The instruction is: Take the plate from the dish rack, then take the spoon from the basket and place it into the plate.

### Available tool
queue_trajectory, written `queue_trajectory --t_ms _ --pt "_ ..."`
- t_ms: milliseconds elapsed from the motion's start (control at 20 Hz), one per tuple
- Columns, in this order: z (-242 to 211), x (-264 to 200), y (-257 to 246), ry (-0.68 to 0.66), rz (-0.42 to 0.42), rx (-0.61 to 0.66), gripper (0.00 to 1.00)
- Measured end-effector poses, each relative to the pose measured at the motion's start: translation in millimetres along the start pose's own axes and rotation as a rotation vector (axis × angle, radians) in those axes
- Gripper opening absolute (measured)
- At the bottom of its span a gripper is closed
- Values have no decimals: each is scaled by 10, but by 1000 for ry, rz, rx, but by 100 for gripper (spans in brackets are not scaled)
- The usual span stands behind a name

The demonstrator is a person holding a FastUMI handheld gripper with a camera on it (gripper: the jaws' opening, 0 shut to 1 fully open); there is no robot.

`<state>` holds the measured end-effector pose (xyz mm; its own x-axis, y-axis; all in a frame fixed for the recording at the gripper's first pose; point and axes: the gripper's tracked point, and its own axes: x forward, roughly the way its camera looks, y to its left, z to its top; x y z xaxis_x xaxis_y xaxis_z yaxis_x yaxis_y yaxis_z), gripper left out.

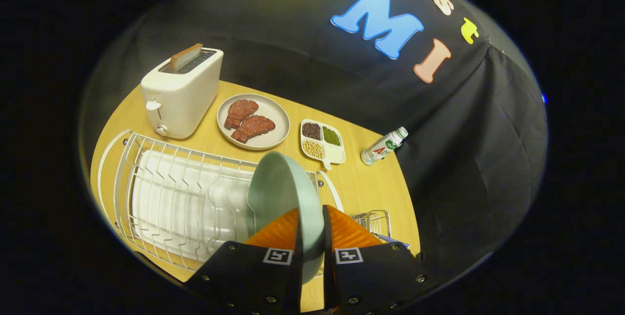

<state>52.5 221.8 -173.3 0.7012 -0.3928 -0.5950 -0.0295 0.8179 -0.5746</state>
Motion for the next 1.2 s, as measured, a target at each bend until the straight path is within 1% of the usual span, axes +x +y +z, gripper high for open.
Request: queue_trajectory --t_ms 150,200,350,500,550,600,750,800,950,1100,1200 --pt "89 -71 -130 -31 -47 -14 17" --pt "112 -66 -170 -38 -44 -3 18" --pt "243 -143 -278 -70 -12 45 18" --pt "381 -305 -581 -141 35 102 17" --pt "386 -369 -707 -164 69 125 17" --pt "362 -417 -811 -176 126 153 17" --pt "79 -485 -1116 -162 329 267 17" --pt "-39 -478 -1263 -160 377 299 17" --pt "-471 -435 -1568 -162 505 394 17" --pt "-1019 -420 -1658 -119 680 485 17" --pt "-1334 -396 -1700 -100 761 509 17"
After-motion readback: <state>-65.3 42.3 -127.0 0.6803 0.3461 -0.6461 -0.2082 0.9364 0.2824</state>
